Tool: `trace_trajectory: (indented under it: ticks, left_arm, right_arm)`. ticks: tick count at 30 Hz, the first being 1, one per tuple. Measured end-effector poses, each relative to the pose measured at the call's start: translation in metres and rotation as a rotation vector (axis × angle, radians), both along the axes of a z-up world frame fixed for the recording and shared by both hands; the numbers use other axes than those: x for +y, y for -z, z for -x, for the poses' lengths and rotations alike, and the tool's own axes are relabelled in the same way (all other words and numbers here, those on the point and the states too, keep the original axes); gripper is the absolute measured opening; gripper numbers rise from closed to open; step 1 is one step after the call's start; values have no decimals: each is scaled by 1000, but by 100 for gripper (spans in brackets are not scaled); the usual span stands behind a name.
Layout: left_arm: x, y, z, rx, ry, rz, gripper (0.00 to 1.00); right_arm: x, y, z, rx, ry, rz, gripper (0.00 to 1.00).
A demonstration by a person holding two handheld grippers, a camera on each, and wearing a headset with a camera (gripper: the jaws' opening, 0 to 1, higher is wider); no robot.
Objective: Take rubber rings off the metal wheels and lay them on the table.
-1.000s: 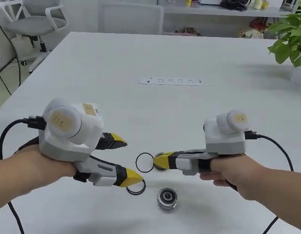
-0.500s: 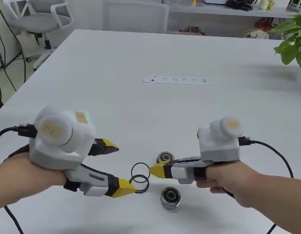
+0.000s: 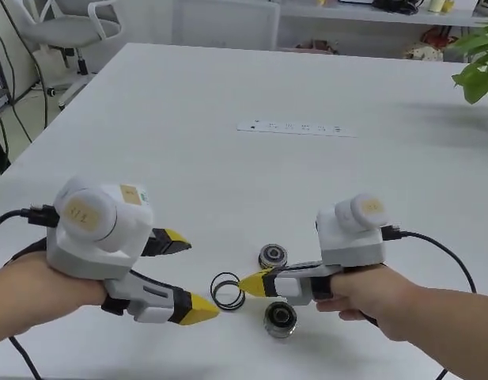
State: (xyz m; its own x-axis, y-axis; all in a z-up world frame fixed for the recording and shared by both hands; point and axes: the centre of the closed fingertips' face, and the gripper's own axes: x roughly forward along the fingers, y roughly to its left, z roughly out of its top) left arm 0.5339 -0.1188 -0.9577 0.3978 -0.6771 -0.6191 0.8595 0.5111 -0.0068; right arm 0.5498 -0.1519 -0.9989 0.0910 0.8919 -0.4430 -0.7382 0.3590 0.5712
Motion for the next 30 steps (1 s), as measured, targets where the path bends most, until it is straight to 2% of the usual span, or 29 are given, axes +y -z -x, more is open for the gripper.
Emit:
trace_trajectory:
  ticks: [30]
  left_arm:
    - [0, 5, -1, 17, 7, -9, 64]
  right_arm:
    - [-7, 13, -3, 31, 34, 46, 2]
